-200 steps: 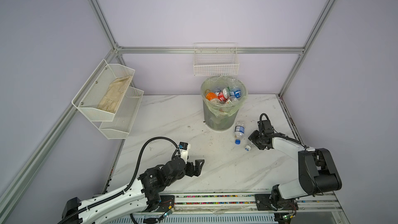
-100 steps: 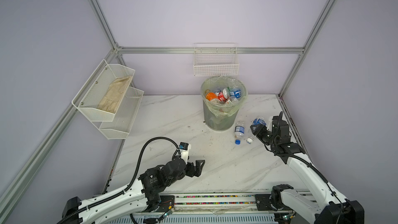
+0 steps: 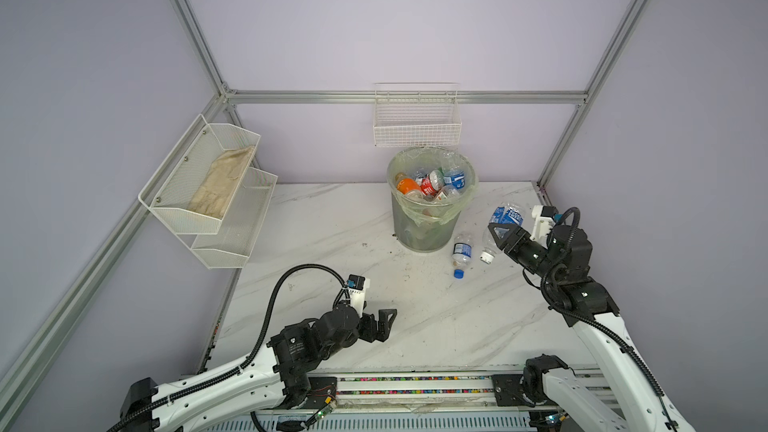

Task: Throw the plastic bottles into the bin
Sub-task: 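Lift the Pocari Sweat bottle with the right gripper toward the bin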

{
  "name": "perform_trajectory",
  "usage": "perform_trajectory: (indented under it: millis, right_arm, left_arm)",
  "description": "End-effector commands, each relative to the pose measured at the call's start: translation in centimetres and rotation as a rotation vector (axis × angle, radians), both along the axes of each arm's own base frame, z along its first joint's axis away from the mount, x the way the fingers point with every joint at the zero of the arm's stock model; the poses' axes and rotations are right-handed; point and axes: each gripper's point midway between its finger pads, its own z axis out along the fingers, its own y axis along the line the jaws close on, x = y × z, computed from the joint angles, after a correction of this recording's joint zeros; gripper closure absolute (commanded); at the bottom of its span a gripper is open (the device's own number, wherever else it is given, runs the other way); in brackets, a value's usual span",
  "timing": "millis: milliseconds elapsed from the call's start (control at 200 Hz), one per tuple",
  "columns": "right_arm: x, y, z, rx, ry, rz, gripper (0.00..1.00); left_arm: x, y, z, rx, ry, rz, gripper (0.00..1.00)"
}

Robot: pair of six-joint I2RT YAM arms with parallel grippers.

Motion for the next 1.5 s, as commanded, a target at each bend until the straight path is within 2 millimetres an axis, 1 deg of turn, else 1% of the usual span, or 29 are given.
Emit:
perform_trajectory:
  millis: [0, 135, 235, 365, 440, 735, 835, 955, 1070, 1190, 1285, 1495]
  right_arm:
    - [-0.9, 0.7, 2.6, 0.011, -0.057, 0.058, 1.00]
    - [-1.8, 1.7, 5.8, 0.029, -0.128, 0.129, 1.00]
    - [-2.4, 1.9, 7.6, 0.027, -0.162, 0.147, 1.00]
    - [-3.2, 1.9, 9.0, 0.028, -0.198, 0.156, 1.00]
    - [-3.5, 2.0, 9.4, 0.032, -0.207, 0.164, 1.00]
    - [-3.8, 2.5, 8.6, 0.036, -0.196, 0.188, 1.00]
    - [-4.0, 2.7, 8.9, 0.046, -0.203, 0.196, 1.00]
    - [-4.3, 3.4, 8.9, 0.061, -0.207, 0.219, 1.00]
    - [-4.4, 3.8, 8.3, 0.056, -0.192, 0.219, 1.00]
    - [-4.4, 5.3, 7.5, 0.057, -0.166, 0.240, 1.00]
    - [-4.6, 7.1, 6.7, 0.054, -0.147, 0.269, 1.00]
    - [-5.3, 11.0, 5.9, 0.048, -0.129, 0.320, 1.00]
  left_arm:
    - [0.3, -0.8, 2.1, -0.061, -0.029, 0.001, 0.00]
    - [0.4, -1.0, 1.9, -0.058, -0.028, 0.000, 0.00]
    - [0.5, -1.3, 1.8, -0.058, -0.026, -0.003, 0.00]
    - [0.6, -1.7, 1.7, -0.059, -0.024, -0.009, 0.00]
    - [0.6, -1.9, 1.7, -0.058, -0.024, -0.013, 0.00]
    - [0.8, -2.7, 1.8, -0.059, -0.025, -0.027, 0.00]
    - [0.8, -2.9, 1.8, -0.060, -0.026, -0.028, 0.00]
    - [0.9, -3.3, 1.8, -0.068, -0.028, -0.032, 0.00]
    - [1.1, -3.8, 1.9, -0.071, -0.027, -0.039, 0.00]
    - [1.2, -4.4, 1.9, -0.062, -0.025, -0.050, 0.00]
    - [1.3, -4.6, 2.1, -0.059, -0.028, -0.055, 0.00]
    - [1.3, -4.4, 2.3, -0.066, -0.036, -0.048, 0.00]
